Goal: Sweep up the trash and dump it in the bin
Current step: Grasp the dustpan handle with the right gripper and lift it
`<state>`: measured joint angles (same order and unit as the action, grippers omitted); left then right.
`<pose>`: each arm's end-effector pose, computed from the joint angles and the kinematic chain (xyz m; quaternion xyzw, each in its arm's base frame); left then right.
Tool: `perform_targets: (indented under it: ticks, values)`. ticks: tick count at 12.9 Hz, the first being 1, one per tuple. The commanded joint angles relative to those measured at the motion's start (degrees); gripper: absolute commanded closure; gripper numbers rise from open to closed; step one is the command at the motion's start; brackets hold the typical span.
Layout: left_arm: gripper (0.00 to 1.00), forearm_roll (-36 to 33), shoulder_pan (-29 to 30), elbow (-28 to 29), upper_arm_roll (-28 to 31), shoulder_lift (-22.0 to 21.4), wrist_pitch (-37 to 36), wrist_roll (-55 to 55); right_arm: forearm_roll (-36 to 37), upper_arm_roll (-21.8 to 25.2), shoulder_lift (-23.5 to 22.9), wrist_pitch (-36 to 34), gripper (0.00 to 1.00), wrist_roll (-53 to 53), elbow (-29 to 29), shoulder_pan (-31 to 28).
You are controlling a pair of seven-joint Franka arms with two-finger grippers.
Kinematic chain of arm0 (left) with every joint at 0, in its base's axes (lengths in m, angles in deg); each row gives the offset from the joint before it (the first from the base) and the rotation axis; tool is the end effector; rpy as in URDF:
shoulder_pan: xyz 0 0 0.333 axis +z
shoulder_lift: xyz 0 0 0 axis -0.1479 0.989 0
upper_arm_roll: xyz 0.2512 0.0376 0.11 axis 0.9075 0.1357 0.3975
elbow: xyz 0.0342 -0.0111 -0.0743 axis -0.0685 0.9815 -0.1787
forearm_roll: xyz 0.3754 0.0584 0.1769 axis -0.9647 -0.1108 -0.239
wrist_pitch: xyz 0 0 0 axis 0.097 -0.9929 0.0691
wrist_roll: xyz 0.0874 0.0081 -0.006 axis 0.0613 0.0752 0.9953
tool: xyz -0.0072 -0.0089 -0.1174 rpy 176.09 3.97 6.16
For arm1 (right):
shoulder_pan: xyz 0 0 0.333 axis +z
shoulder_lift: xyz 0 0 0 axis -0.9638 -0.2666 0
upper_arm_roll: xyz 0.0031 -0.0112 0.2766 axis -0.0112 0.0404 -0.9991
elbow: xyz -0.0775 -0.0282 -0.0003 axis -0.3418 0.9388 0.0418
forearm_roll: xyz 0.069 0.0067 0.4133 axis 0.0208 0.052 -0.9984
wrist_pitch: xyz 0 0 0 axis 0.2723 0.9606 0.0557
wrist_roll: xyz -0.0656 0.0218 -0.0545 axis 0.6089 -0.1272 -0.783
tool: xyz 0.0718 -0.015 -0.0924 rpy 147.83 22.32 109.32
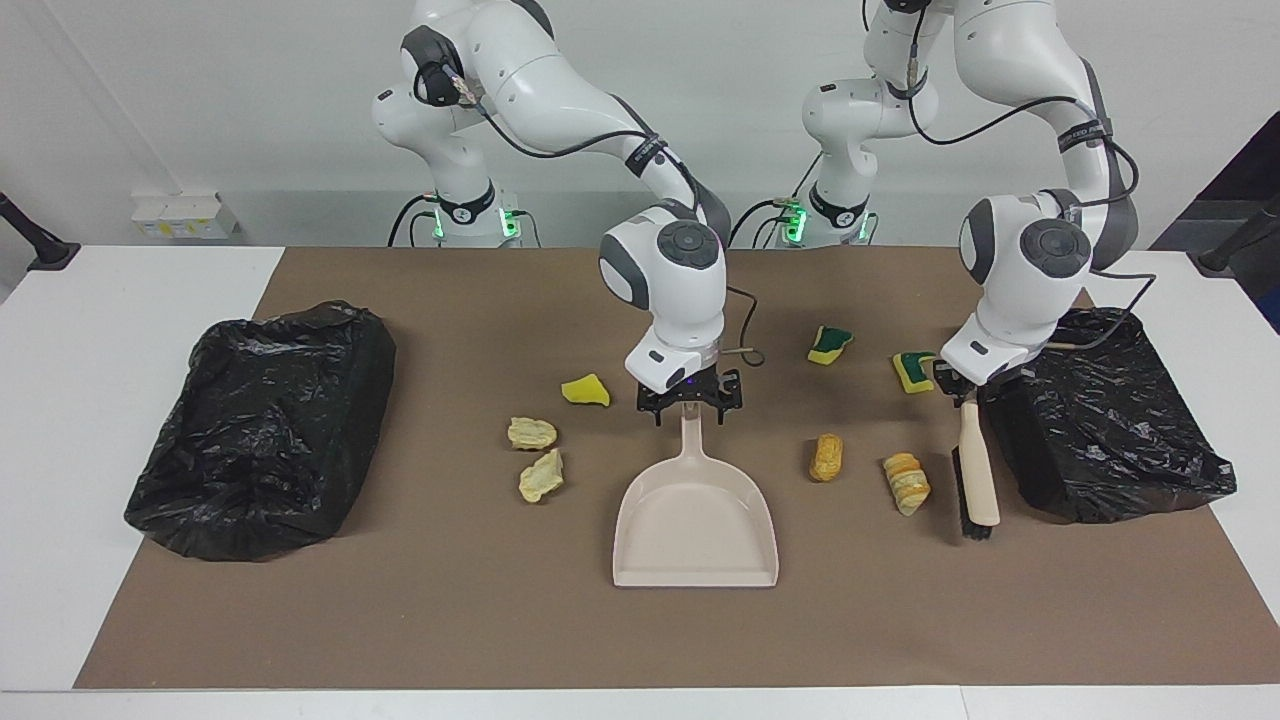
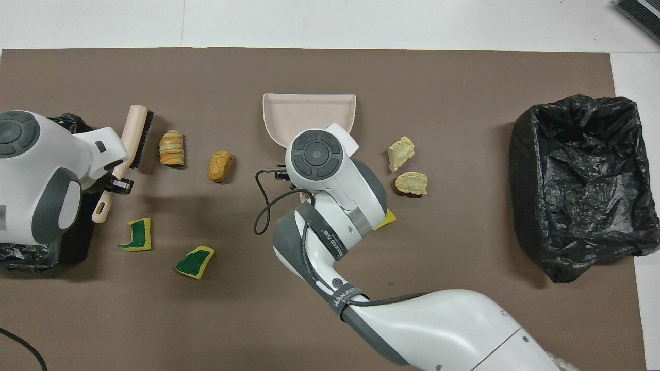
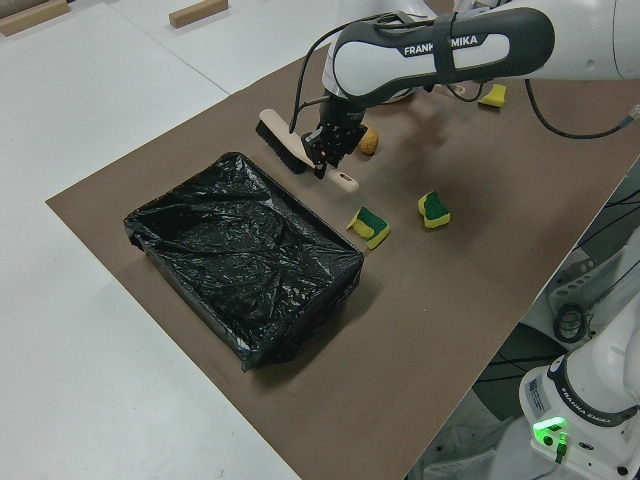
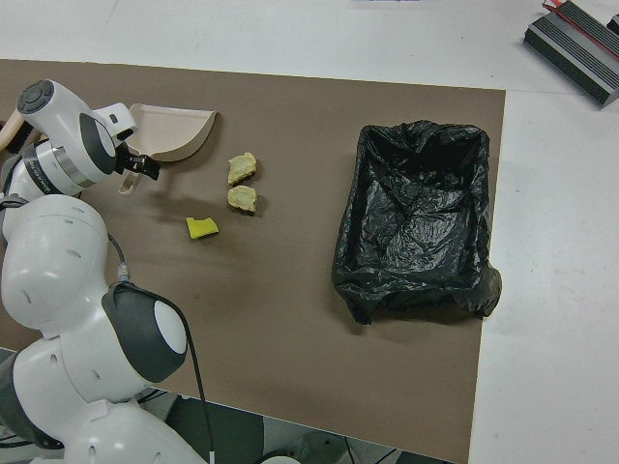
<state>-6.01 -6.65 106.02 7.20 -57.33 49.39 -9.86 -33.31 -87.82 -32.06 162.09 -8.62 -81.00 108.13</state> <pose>0.5913 -0.0104 0.3027 -0.9836 0.1562 0.0343 0.0838 0.5935 0.4225 0.2920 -0.9981 0.0164 -0.0508 0.0296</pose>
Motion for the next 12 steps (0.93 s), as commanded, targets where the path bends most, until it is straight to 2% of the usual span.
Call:
perform_targets:
  ticks: [1,2,5,7,8,9,12]
  values:
    - [1.0,-1.3,-0.6,0.4,-1.1,-1.3,-4.8,-1.5,0.8,-0.1,0.9,0.7,0.76,-0.4,-1.2,-0.1]
    - [1.0,-1.2,-2.4,0.5,-1.1,-1.8,-6.4,-1.6,0.6,-0.1,0.9,0.4,1.0,0.1,-1.1,-0.1]
    - [1.0,-0.7,-7.3,1.5,-1.1,-3.3,-10.6,-0.8,1.0,0.2,1.9,-1.4,1.0,3.3,-0.8,-0.6]
    - [1.0,-0.6,-8.7,1.8,-1.1,-4.1,-12.7,-0.6,3.0,0.2,3.6,-2.5,1.0,-1.8,-0.9,-0.9]
    - [1.0,-0.5,-8.6,1.7,-1.1,-5.1,-13.4,-0.6,2.9,0.3,4.7,-2.7,1.0,-5.8,-1.5,-1.1]
    - [1.0,-0.6,-8.5,2.0,-0.9,-6.6,-14.4,-0.4,1.8,-0.1,6.2,-2.8,1.0,-15.4,-2.8,-3.2]
    - [1.0,-0.5,-7.8,3.2,-0.8,-11.1,-21.0,9.8,0.8,-0.2,17.2,-3.9,1.0,-36.8,-12.7,-6.4]
